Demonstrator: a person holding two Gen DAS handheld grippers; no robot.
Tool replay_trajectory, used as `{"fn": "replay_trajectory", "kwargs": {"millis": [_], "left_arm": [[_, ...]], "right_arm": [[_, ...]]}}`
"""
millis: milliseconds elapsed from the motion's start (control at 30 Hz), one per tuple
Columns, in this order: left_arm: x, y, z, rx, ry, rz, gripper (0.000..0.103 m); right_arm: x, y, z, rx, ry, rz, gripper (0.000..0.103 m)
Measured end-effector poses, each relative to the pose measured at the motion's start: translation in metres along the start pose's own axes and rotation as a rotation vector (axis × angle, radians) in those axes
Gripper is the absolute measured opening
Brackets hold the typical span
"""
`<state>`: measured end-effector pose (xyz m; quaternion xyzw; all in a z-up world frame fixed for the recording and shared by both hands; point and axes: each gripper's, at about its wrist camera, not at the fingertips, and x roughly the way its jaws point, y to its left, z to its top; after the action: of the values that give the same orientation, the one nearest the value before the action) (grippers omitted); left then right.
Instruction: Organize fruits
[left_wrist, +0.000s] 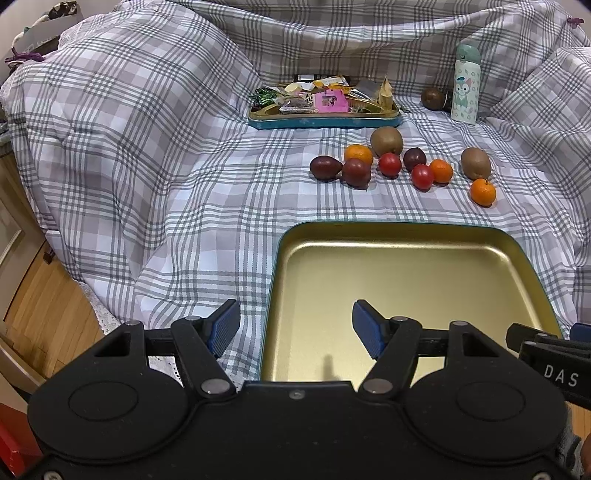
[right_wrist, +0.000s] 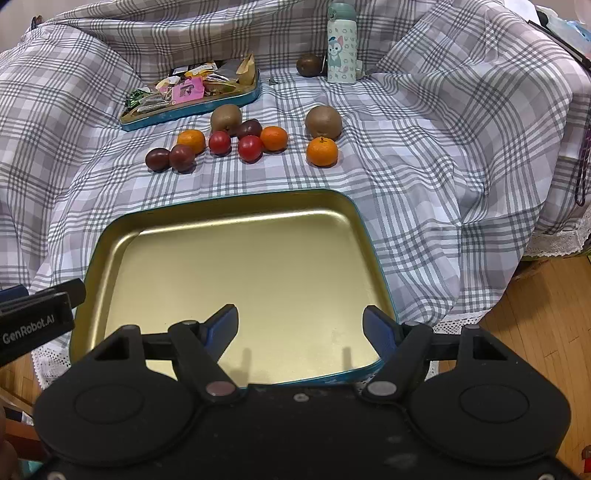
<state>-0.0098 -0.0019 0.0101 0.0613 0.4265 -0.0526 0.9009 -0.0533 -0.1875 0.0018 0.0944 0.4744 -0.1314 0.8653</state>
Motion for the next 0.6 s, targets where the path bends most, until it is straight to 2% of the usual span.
{"fn": "replay_trajectory", "kwargs": {"millis": [600], "left_arm": [[0.0051,0.0008,-0.0065,0.004,0.044,-0.011,0.069]], "right_arm": [[0.0009,0.0015,-0.0018,-0.013,0.008,-0.012,0.077]]}}
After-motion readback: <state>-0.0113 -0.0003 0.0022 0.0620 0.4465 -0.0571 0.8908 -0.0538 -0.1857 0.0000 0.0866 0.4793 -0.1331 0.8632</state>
